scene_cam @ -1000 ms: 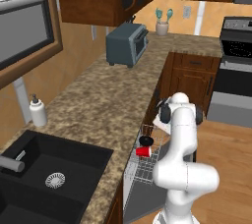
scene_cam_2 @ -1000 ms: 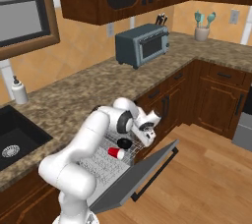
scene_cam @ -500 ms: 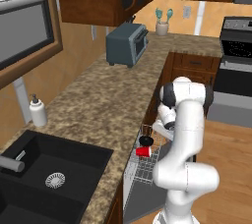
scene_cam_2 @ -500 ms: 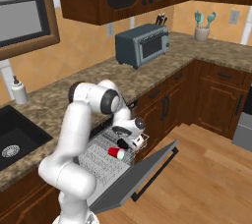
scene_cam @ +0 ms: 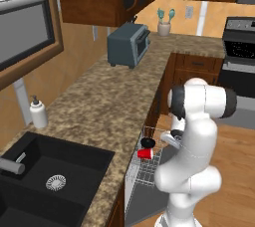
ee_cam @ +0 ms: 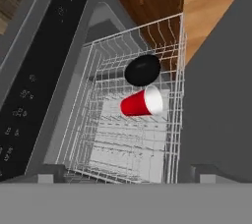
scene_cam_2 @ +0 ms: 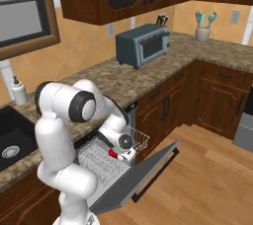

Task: Pick up the cup and bowl from the counter, place them in the dishwasher, and close the dishwasher door.

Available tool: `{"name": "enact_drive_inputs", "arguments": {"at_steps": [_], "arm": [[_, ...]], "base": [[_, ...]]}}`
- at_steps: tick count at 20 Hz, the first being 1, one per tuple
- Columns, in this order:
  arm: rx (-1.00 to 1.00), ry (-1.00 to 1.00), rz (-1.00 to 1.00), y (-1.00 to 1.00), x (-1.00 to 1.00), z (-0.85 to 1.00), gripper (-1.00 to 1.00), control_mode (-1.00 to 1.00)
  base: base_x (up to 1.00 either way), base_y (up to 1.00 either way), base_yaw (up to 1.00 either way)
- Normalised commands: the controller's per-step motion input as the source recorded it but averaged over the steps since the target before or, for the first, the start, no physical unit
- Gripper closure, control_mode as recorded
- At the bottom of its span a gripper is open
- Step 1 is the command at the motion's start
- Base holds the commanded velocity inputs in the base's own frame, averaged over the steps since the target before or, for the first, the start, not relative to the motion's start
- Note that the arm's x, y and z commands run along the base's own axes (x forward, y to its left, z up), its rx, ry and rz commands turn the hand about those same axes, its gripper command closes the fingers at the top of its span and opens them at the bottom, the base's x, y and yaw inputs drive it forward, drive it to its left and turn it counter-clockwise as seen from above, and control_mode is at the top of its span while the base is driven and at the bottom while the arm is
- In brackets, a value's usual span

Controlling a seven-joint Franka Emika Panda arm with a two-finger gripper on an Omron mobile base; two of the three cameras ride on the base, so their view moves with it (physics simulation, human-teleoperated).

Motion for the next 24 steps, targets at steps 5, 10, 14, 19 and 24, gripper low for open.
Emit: {"name": "enact_drive_inputs", "arguments": {"at_steps": [5,10,14,19,24], "arm": [[0.08,0.0,0.01,-0.5,-0.42,1.0,-1.0,-1.0],[0.14,0.0,0.04,-0.51,-0.22,1.0,-1.0,-1.0],[0.15,0.0,0.03,-0.51,-0.21,0.9,-1.0,-1.0],[0.23,0.0,0.0,-0.6,-0.27,0.02,-1.0,-1.0],[0.31,-0.07,0.01,-0.66,-0.23,-0.24,-1.0,-1.0]], "base": [[0.0,0.0,0.0],[0.0,0.0,0.0],[0.0,0.0,0.0],[0.0,0.0,0.0],[0.0,0.0,0.0]]}}
